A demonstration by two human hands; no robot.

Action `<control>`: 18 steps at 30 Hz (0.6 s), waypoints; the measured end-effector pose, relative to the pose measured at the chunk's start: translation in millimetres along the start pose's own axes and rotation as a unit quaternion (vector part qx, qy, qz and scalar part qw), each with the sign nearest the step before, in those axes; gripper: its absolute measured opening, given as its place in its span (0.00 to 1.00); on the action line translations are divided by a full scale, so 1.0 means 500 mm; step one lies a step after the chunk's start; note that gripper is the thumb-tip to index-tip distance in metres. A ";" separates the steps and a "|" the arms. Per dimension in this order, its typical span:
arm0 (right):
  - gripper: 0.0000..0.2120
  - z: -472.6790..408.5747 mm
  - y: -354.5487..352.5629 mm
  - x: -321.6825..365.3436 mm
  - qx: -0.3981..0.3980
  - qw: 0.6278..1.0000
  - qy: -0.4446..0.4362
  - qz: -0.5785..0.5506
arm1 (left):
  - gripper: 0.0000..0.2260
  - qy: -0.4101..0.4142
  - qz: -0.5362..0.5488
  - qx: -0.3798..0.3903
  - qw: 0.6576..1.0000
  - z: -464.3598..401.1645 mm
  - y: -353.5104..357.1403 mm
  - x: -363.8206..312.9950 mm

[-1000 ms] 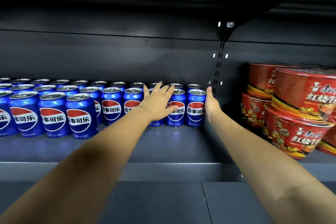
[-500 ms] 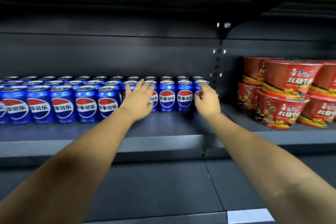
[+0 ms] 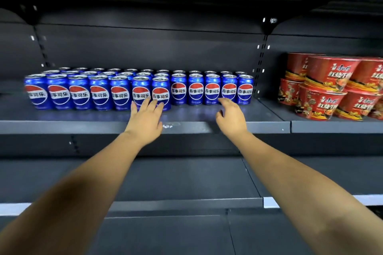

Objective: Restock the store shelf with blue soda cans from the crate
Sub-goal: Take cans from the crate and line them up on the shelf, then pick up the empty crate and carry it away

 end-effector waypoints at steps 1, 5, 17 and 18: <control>0.24 0.016 0.006 0.007 0.007 1.000 -0.004 -0.001 | 0.27 -0.001 -0.001 0.003 1.000 0.020 0.000 0.003; 0.25 0.074 0.025 0.033 0.018 1.000 -0.024 -0.009 | 0.28 -0.018 -0.012 0.018 1.000 0.097 0.005 0.012; 0.23 0.225 0.075 0.047 0.094 0.993 -0.067 0.017 | 0.27 -0.092 0.010 0.065 0.994 0.255 0.044 -0.012; 0.23 0.238 0.077 0.043 0.106 0.992 -0.070 0.015 | 0.27 -0.096 0.016 0.074 0.992 0.266 0.051 -0.025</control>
Point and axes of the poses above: each hand's wrist, its own z-axis away from the middle knuckle, its own y-axis out of the palm, x = y × z, the point moved 7 cm from there along -z, towards the middle knuckle, and after that the axes turned 14 degrees about y, right-handed, at the moved point
